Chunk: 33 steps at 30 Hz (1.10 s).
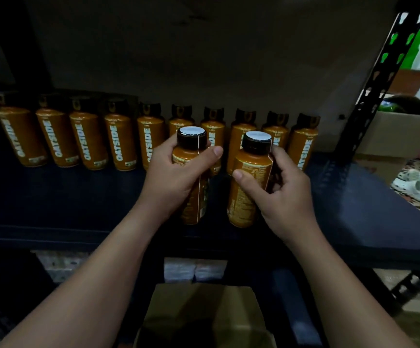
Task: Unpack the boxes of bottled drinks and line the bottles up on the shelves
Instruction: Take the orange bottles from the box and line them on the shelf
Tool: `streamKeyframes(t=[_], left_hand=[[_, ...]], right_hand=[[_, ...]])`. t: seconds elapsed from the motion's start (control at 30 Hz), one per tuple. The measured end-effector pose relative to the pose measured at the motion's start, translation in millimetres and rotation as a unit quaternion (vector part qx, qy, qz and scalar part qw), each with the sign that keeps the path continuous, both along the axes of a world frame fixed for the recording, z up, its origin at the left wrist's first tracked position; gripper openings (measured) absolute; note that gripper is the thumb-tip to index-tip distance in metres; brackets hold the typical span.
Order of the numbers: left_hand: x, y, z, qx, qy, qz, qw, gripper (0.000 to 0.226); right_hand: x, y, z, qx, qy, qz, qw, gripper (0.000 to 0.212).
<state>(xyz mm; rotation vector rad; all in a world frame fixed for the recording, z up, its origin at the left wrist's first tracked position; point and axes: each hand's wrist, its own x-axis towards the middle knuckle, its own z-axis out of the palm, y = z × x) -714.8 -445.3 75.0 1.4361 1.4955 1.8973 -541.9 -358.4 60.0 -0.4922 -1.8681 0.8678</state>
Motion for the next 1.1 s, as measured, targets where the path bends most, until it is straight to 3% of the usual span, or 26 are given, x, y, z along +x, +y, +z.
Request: streamKeyframes(t=[0.1,0.23,0.4,0.57,0.83,1.1], left_hand=[[-11,15,-6,-0.020,0.003,-0.002,1.000,0.053],[-20,25,-7,-0.066,-0.012,0.013,0.998,0.102],[-18,20,-3,-0.074,-0.016,-0.020,0.997,0.063],[-18,2,-11,-0.074,-0.008,0.003,0.997,0.078],[-28,-3,-22,-0.105,-0.026,-0.013,0.994,0.070],[-31,-5,-22,-0.101,-0.035,-0.050,0.993,0.082]], right_hand=[[-10,12,-6,-0.012,0.014,-0.004,1.000,0.053],[-20,20,-7,-0.033,0.025,0.008,0.999,0.058],[-19,28,-14,-0.085,0.006,0.016,0.996,0.086],[-9,30,-15,-0.093,-0.061,0.044,0.993,0.096],[-8,30,-15,-0.107,-0.074,0.035,0.991,0.072],[-10,30,-15,-0.101,-0.078,0.016,0.992,0.071]])
